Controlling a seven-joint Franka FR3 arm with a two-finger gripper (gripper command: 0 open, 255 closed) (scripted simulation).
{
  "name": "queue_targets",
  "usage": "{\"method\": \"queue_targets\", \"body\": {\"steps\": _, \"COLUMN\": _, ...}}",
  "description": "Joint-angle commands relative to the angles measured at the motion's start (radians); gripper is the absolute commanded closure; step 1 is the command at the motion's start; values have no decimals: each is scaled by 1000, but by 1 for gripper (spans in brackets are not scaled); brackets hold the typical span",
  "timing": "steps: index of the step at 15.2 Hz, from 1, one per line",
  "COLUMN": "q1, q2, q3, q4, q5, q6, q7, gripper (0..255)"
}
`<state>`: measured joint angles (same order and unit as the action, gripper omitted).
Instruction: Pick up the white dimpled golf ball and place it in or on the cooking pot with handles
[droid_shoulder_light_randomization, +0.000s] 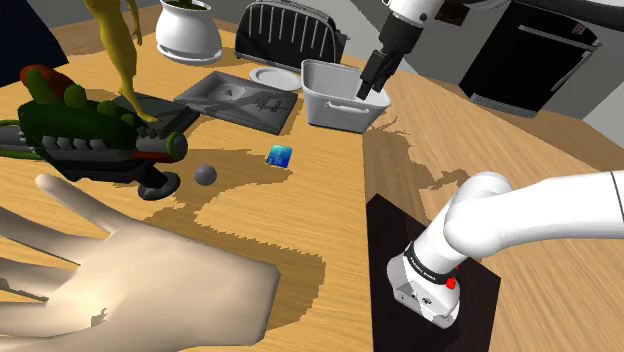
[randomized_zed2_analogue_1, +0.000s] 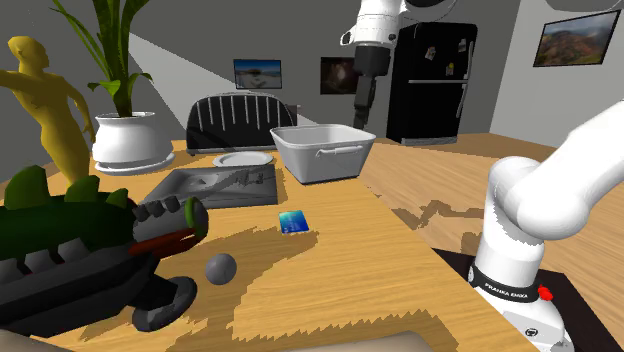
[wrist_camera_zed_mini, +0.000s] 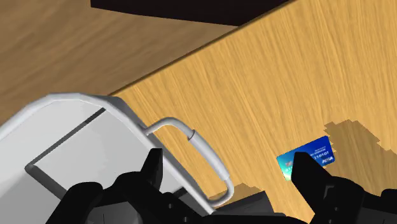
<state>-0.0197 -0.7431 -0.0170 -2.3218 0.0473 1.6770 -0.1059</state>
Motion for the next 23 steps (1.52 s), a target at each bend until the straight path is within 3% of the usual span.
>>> {"method": "queue_targets", "body": {"steps": 1, "q1": 0, "q2": 0, "q3": 0, "q4": 0, "q5": 0, "q6": 0, "q7": 0, "gripper": 0}}
{"method": "queue_targets", "body": {"steps": 14, "q1": 69, "q2": 182, "q3": 285, "q4": 14, "q5": 109, "q6": 206, "q7": 326, "gripper": 0}}
{"method": "queue_targets", "body": {"steps": 23, "q1": 75, "q2": 428, "q3": 483, "q4": 153, "q5": 71, "q6": 332, "q7": 576, "gripper": 0}}
